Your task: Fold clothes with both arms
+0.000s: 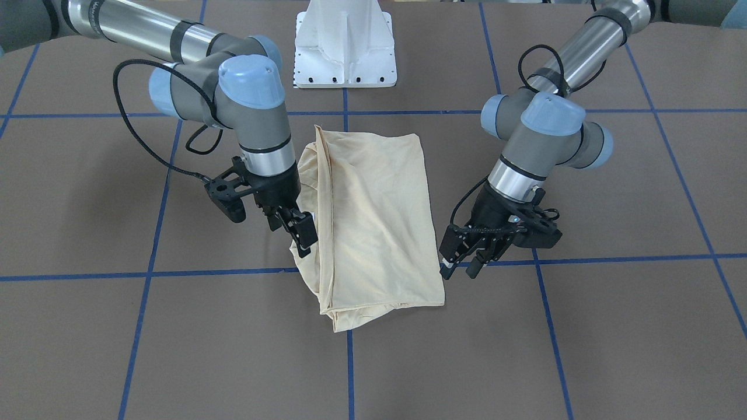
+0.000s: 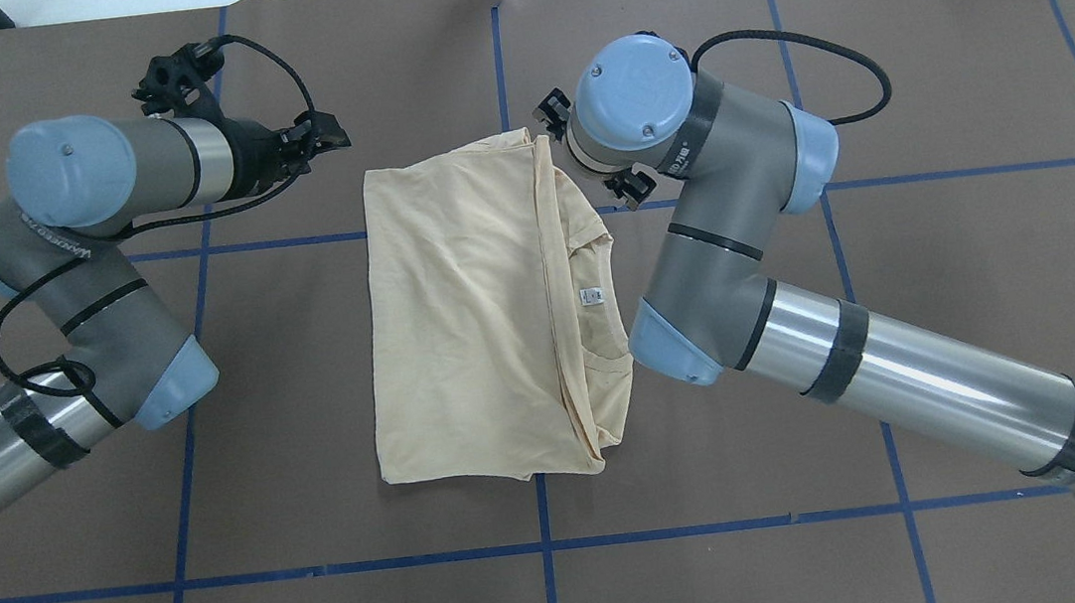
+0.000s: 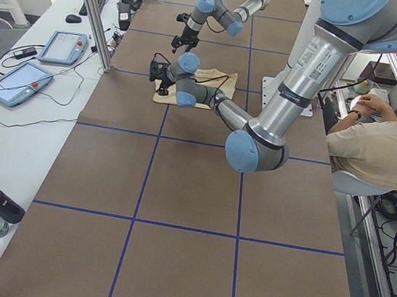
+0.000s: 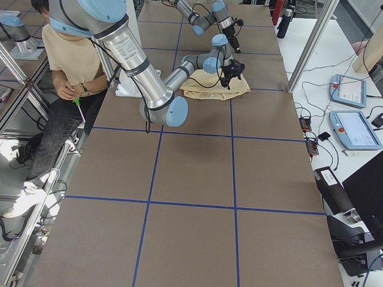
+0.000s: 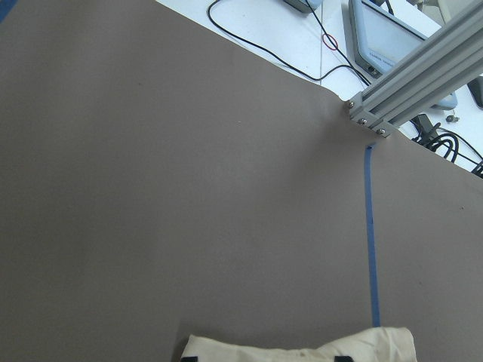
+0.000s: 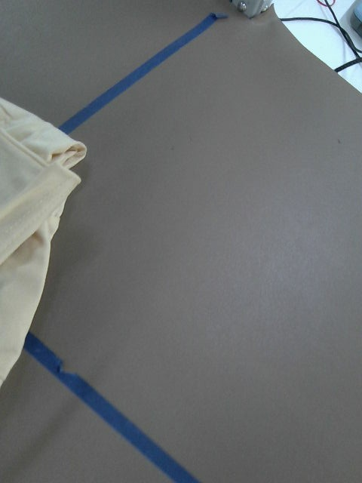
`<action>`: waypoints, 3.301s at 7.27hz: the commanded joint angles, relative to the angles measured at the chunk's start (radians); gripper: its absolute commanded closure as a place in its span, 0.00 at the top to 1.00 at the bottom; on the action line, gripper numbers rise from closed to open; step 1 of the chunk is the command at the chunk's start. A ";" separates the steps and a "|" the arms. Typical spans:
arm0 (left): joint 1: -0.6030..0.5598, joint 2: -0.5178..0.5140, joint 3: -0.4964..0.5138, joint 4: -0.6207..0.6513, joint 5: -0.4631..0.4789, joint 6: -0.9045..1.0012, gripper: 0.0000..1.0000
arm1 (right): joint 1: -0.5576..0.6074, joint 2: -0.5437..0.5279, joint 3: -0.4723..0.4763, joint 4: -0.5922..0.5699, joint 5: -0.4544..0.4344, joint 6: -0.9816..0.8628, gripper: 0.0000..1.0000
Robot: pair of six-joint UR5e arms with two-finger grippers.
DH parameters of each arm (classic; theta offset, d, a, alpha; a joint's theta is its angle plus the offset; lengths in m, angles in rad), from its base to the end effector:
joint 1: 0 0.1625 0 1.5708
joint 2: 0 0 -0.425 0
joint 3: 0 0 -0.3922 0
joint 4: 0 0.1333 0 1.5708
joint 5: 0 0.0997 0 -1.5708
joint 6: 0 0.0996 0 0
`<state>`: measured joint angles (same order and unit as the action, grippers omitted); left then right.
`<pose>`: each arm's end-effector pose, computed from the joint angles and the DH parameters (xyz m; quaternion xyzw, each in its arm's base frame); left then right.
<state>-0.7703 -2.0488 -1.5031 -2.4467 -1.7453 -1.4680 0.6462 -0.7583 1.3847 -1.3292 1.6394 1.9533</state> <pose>0.4053 -0.5549 0.3153 0.1894 0.5709 -0.2118 0.7703 -0.5358 -0.5626 0.2130 0.0244 -0.4207 0.4335 0.7965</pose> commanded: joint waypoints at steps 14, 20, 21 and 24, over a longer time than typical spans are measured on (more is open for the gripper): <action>0.013 0.226 -0.235 0.017 -0.002 -0.012 0.72 | -0.004 0.255 -0.421 0.044 -0.055 -0.878 0.49; 0.014 0.226 -0.235 0.021 -0.002 -0.012 0.72 | 0.000 0.263 -0.498 0.154 -0.053 -0.907 0.00; 0.014 0.225 -0.235 0.021 -0.002 -0.012 0.72 | 0.007 0.263 -0.497 0.153 -0.053 -0.931 0.00; 0.016 0.222 -0.235 0.021 -0.002 -0.012 0.72 | 0.044 0.231 -0.467 0.154 -0.012 -0.971 0.00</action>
<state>-0.7557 -1.8254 -1.7379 -2.4252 -1.7472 -1.4803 0.6798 -0.5079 0.9042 -1.1762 1.6155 0.9973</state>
